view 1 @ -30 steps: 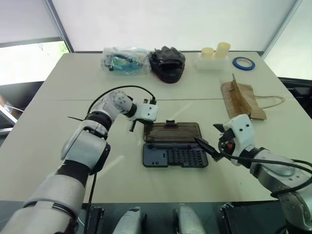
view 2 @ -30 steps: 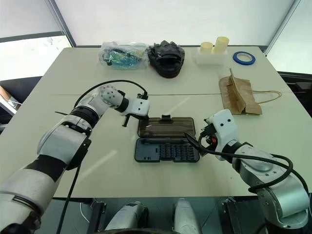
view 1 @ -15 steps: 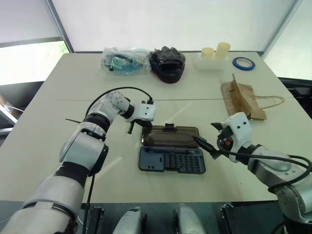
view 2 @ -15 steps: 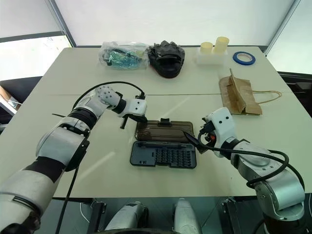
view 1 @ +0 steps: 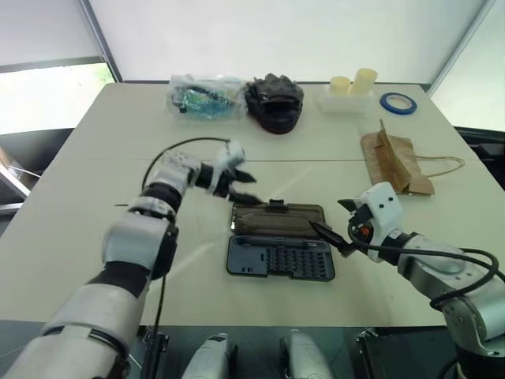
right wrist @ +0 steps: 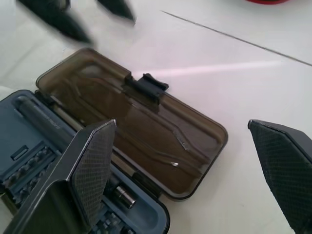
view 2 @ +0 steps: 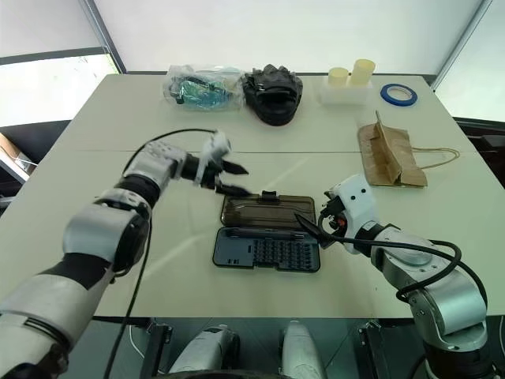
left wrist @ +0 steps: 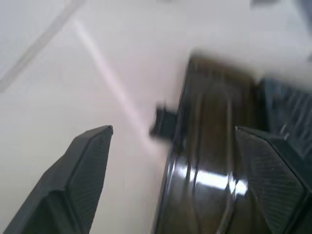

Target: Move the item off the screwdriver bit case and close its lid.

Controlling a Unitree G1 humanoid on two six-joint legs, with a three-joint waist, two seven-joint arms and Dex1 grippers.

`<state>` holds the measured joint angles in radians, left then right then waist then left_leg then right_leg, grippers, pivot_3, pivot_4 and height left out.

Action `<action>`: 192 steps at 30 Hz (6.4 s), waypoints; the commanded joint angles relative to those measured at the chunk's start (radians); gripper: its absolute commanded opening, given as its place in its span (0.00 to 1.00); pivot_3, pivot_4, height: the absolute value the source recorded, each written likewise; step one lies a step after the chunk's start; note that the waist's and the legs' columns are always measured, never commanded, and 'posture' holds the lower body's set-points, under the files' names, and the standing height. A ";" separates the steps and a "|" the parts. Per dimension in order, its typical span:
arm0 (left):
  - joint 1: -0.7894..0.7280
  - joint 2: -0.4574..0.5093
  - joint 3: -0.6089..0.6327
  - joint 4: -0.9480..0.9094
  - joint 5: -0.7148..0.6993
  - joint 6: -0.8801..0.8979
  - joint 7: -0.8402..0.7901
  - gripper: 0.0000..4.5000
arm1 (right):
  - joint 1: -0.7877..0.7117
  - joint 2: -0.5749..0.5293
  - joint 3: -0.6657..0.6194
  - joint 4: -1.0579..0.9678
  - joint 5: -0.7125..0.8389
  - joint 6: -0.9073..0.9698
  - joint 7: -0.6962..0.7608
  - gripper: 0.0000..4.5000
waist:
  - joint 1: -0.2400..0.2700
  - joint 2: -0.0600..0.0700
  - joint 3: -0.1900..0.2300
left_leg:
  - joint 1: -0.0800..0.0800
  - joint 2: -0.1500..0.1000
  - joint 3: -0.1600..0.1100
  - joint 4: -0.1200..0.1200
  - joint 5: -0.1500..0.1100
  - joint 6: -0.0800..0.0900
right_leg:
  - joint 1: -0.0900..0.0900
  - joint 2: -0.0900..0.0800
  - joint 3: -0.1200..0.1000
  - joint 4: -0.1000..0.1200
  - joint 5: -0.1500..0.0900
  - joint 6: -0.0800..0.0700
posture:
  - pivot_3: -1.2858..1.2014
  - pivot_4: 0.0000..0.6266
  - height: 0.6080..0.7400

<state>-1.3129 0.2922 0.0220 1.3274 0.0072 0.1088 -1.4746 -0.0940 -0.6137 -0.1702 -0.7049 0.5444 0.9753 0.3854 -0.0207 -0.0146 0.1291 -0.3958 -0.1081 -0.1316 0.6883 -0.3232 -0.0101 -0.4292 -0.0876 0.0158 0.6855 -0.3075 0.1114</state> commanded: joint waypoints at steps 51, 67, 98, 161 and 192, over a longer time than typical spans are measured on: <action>1.098 0.367 -0.347 -1.477 -0.158 0.257 0.339 0.00 | -0.748 0.004 0.649 1.275 -0.559 -0.497 0.738 0.01 | 0.002 0.009 -0.018 | 0.011 0.001 -0.002 -0.006 0.000 -0.001 | 0.008 -0.002 0.006 -0.005 0.000 0.000 | 0.52 0.24 1.00; 1.121 0.352 -0.325 -1.523 -0.216 0.328 0.392 0.00 | -0.563 -0.175 0.446 0.795 -0.744 -0.881 0.525 0.01 | 0.016 0.016 -0.017 | 0.036 0.003 -0.003 -0.022 0.001 -0.002 | 0.035 0.001 0.006 -0.027 0.000 -0.001 | 0.52 0.24 1.00; 1.061 0.349 -0.330 -1.419 -0.212 0.241 0.401 0.00 | -0.660 -0.113 0.377 0.741 -0.657 -0.505 0.606 0.74 | 0.008 0.018 -0.003 | 0.023 0.005 -0.004 -0.023 0.002 -0.004 | 0.025 0.002 0.004 -0.030 0.000 -0.001 | 0.52 0.24 1.00; 1.113 0.203 0.066 -1.570 -0.699 0.481 0.595 0.00 | -0.493 -0.084 0.389 0.651 -0.771 -0.953 0.570 0.01 | 0.004 0.018 -0.003 | 0.020 0.010 -0.002 -0.024 0.003 -0.006 | 0.019 0.006 0.006 -0.029 0.000 -0.001 | 0.52 0.24 1.00; 0.699 0.037 -0.080 -0.739 -0.283 -0.013 0.465 0.00 | -0.442 -0.071 0.396 0.503 -0.782 -0.736 0.525 0.97 | 0.009 0.014 0.000 | 0.019 0.008 -0.002 -0.022 0.003 -0.006 | 0.019 0.005 0.004 -0.028 0.000 -0.001 | 0.52 0.24 1.00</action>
<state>-0.5902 0.3317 -0.0753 0.5942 -0.2658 0.1203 -0.9900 -0.5331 -0.6805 0.2381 -0.1559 -0.2491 0.2356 0.9091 -0.0118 -0.0002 0.1293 -0.3767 -0.1001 -0.1336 0.6665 -0.3204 -0.0161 -0.4105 -0.0824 0.0203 0.6577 -0.3076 0.1107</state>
